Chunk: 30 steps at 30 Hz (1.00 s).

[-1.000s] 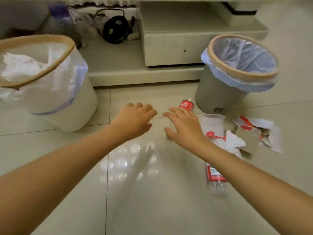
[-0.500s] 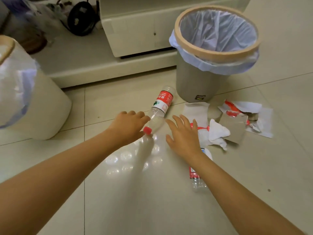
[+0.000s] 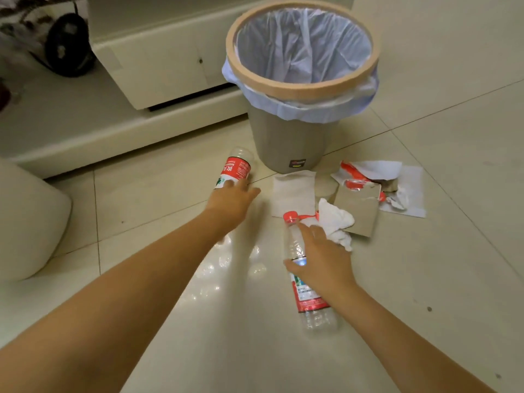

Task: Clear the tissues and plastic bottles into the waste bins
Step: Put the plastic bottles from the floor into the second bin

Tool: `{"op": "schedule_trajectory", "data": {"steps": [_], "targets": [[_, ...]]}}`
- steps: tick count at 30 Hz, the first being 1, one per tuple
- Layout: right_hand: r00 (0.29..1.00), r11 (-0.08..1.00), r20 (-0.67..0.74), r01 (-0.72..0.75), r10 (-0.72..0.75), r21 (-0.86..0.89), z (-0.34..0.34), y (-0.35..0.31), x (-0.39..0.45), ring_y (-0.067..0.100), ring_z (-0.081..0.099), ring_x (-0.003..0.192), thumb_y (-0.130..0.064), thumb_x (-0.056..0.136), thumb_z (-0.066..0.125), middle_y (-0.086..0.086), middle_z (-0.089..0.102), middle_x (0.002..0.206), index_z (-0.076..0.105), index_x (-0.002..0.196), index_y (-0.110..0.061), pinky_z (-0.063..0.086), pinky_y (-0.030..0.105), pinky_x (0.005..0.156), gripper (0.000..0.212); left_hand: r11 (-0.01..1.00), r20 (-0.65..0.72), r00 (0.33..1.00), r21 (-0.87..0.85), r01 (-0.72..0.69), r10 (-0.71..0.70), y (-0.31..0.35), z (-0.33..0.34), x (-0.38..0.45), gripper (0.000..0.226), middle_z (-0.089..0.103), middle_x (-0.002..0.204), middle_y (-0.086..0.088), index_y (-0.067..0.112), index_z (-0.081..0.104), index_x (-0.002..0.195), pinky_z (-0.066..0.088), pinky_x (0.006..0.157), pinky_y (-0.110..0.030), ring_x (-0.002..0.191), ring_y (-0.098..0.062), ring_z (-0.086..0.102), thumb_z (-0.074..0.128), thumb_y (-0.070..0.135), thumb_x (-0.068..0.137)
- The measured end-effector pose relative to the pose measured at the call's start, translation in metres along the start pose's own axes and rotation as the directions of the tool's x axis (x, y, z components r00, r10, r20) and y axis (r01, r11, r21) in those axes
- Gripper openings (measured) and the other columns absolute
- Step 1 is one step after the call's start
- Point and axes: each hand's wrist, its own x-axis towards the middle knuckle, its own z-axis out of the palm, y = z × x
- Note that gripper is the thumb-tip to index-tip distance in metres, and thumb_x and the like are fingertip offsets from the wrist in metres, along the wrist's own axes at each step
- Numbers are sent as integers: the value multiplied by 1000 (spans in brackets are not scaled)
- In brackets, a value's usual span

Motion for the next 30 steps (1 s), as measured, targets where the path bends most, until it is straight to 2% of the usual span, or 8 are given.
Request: {"op": "schedule_trajectory", "data": {"steps": [3, 7, 10, 16, 19, 23, 27, 30], "targets": [[999, 999, 26, 18, -19, 29, 6, -2, 0, 23, 58, 98, -53, 82, 56, 0, 43, 130, 15, 146, -29, 47, 31, 71, 80, 955, 79, 985, 243, -168, 153, -26, -8, 10, 76, 24, 154, -9, 25, 29, 147, 46, 100, -43, 130, -35, 41, 71, 21, 84], [999, 999, 39, 19, -21, 37, 3, -7, 4, 23, 57, 96, -47, 81, 59, 1, 47, 121, 13, 146, -29, 45, 30, 68, 82, 906, 184, 960, 330, -264, 212, -49, -9, 27, 55, 32, 151, -8, 28, 24, 149, 42, 100, -38, 126, -32, 46, 46, 33, 99], [1000, 973, -4, -26, 27, 229, -8, -8, 9, 20, 57, 103, -45, 76, 67, -3, 52, 124, 22, 142, -31, 45, 29, 72, 81, 735, 285, 871, 467, -491, 400, -62, -11, 34, 56, 31, 153, -4, 24, 29, 148, 36, 106, -39, 135, -27, 38, 52, 25, 97], [986, 604, 98, -162, 138, 781, -37, -6, 21, 12, 57, 103, -28, 66, 84, -11, 54, 122, 36, 135, -37, 53, 29, 82, 85, 652, 232, 873, 590, -477, 429, -70, -3, 41, 68, 41, 145, -7, 20, 32, 144, 29, 110, -48, 129, -32, 42, 66, 14, 85], [992, 506, 50, -103, 117, 857, -60, -7, 22, 9, 58, 100, -18, 64, 85, -10, 55, 122, 41, 130, -36, 53, 23, 75, 82, 833, 37, 916, 403, -380, 400, -75, -6, 32, 65, 53, 133, 3, 32, 36, 139, 32, 97, -39, 113, -24, 55, 61, 39, 80], [995, 458, -69, 29, 70, 888, -91, -19, 25, 9, 60, 102, -15, 63, 85, -12, 56, 121, 46, 125, -37, 54, 23, 75, 77, 958, -223, 957, -178, -225, 184, -84, -30, 0, 70, 62, 119, 9, 44, 35, 134, 36, 76, -29, 95, -19, 60, 63, 62, 73], [981, 444, -195, 173, 5, 879, -124, -36, 28, 7, 63, 102, -17, 61, 86, -14, 59, 120, 49, 122, -41, 56, 25, 74, 75, 692, -241, 970, -703, -166, -12, -95, -60, -35, 75, 62, 115, 14, 62, 34, 121, 51, 85, -33, 100, -6, 60, 82, 48, 65], [960, 459, -277, 261, -35, 849, -153, -53, 30, 3, 63, 100, -20, 59, 86, -17, 59, 120, 49, 122, -43, 56, 27, 75, 77, 449, -259, 958, -876, -179, -123, -98, -84, -53, 82, 64, 113, 13, 56, 40, 120, 55, 86, -36, 103, -5, 61, 87, 44, 54]]}}
